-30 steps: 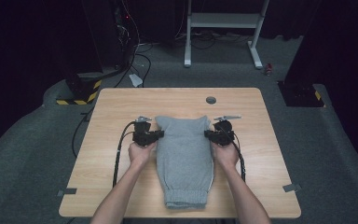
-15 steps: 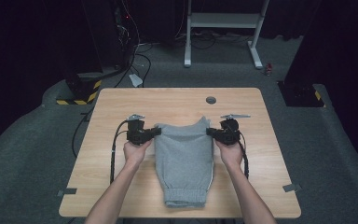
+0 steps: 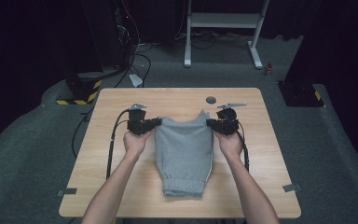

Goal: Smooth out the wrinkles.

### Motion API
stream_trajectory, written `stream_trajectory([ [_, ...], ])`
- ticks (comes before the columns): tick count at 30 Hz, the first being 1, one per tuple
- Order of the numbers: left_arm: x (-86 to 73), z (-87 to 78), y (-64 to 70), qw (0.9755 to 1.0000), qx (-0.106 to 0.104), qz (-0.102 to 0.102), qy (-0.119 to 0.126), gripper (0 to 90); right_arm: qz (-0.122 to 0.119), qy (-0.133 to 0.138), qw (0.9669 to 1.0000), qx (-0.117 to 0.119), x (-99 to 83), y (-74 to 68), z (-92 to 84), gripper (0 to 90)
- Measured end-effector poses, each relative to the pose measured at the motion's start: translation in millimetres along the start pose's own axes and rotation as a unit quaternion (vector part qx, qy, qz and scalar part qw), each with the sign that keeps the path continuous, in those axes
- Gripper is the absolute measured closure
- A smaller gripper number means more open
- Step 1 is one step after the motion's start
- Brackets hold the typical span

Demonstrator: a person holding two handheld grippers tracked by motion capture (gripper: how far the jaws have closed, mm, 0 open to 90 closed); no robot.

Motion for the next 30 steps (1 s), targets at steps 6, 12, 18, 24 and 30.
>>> stream_trajectory([
  [6, 41.5, -21.9, 3.5, 0.9991, 0.011, 0.019, 0.037, 84.8, -0.035, 0.034, 0.9985, -0.024, 45.6, -10.3, -14.8, 83.8],
  [12, 29.6, -27.7, 4.5, 0.9992, 0.004, 0.023, 0.032, 84.8, -0.061, 0.040, 0.9971, -0.023, 41.7, -19.8, -20.9, 83.8],
  [18, 23.1, -28.2, -1.2, 0.9994, 0.003, 0.021, 0.027, 84.7, -0.074, 0.045, 0.9962, -0.013, 34.4, -31.6, -24.1, 83.8],
  [24, 18.5, -31.8, 0.3, 0.9994, -0.001, 0.027, 0.023, 84.7, -0.073, 0.054, 0.9959, 0.003, 26.8, -36.3, -30.5, 83.7],
  [30, 11.5, -34.7, 2.0, 0.9994, -0.009, 0.022, 0.027, 84.7, -0.082, 0.060, 0.9947, 0.016, 16.8, -43.1, -38.1, 83.7],
])
Point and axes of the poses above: each handheld gripper's, and its own axes: z roughly forward along the jaws, x roughly out of its top, y roughly to its right, the point moved 7 cm from there along z, roughly forward along the jaws, and after that the axes turned 3 degrees about z, right-handed, at the moved point
